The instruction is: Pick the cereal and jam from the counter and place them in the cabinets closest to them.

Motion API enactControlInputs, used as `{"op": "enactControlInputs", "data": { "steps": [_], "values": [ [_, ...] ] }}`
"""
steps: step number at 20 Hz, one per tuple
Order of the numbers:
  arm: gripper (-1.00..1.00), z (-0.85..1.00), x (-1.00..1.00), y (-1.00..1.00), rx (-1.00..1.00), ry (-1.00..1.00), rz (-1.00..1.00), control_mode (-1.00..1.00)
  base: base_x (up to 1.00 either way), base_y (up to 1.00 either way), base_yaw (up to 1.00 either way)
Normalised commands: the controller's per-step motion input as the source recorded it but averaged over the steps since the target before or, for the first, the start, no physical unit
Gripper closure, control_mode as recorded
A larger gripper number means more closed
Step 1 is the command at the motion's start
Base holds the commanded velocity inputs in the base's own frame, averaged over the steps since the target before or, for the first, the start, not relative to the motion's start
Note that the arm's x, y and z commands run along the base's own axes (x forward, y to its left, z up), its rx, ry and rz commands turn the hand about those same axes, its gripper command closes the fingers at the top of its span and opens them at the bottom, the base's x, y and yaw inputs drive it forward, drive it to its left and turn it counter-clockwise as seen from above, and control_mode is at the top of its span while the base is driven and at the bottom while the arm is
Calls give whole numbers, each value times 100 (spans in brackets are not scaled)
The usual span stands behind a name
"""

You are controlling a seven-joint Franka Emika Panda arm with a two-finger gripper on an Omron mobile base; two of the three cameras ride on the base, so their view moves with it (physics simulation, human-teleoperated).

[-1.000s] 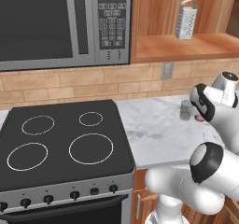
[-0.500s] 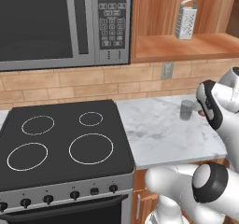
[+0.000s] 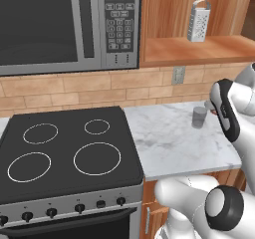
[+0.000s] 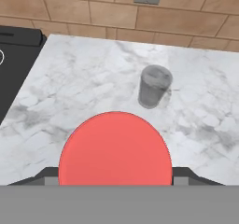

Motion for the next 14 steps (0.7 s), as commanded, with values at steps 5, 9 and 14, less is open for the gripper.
{"op": "enactControlInputs", "data": {
  "steps": [5, 9, 14],
  "values": [
    [100, 49, 0, 14, 0, -5, 0, -100, 0, 0, 0],
    [100, 54, 0, 14, 0, -4, 0, -100, 0, 0, 0],
    [100, 56, 0, 14, 0, -3, -1, -100, 0, 0, 0]
  ]
}}
